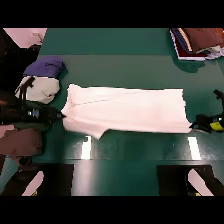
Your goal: Fold the shirts.
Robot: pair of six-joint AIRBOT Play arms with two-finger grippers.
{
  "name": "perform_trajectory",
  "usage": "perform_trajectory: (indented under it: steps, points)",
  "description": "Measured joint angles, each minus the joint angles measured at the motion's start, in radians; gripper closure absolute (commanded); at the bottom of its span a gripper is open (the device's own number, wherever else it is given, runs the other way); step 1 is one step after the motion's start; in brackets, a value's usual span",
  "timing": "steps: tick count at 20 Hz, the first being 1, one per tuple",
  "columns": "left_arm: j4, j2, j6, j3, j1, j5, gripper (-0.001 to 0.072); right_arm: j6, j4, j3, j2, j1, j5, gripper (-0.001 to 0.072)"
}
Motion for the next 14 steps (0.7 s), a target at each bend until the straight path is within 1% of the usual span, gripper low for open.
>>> perform_trajectory:
  steps: [4, 8, 10, 11, 12, 13, 14]
  points:
    - [-0.007, -0.216, 0.048, 0.121, 0.0, 0.094, 0.0684, 0.01, 0.002, 0.153, -0.188, 0.074, -0.063, 0.0694]
    - [-0.018, -0.433, 0.069, 0.258, 0.0, 0.17, 0.0683, 0.034, 0.009, 0.318, -0.387, 0.12, -0.111, 0.0693]
    - [-0.023, -0.513, 0.077, 0.309, 0.0, 0.201, 0.0683, 0.041, 0.027, 0.398, -0.472, 0.127, -0.128, 0.0692]
    - [-0.028, -0.541, 0.079, 0.326, 0.0, 0.219, 0.0637, 0.042, 0.04, 0.437, -0.511, 0.13, -0.133, 0.0675]
    - [-0.035, -0.564, 0.081, 0.34, 0.0, 0.243, 0.0361, 0.044, 0.054, 0.474, -0.547, 0.131, -0.145, 0.054]
    - [-0.04, -0.579, 0.082, 0.35, 0.0, 0.27, 0.0148, 0.046, 0.069, 0.513, -0.584, 0.131, -0.157, 0.0295]
    - [-0.048, -0.592, 0.082, 0.359, 0.002, 0.294, 0.0179, 0.047, 0.098, 0.552, -0.619, 0.13, -0.171, 0.0191]
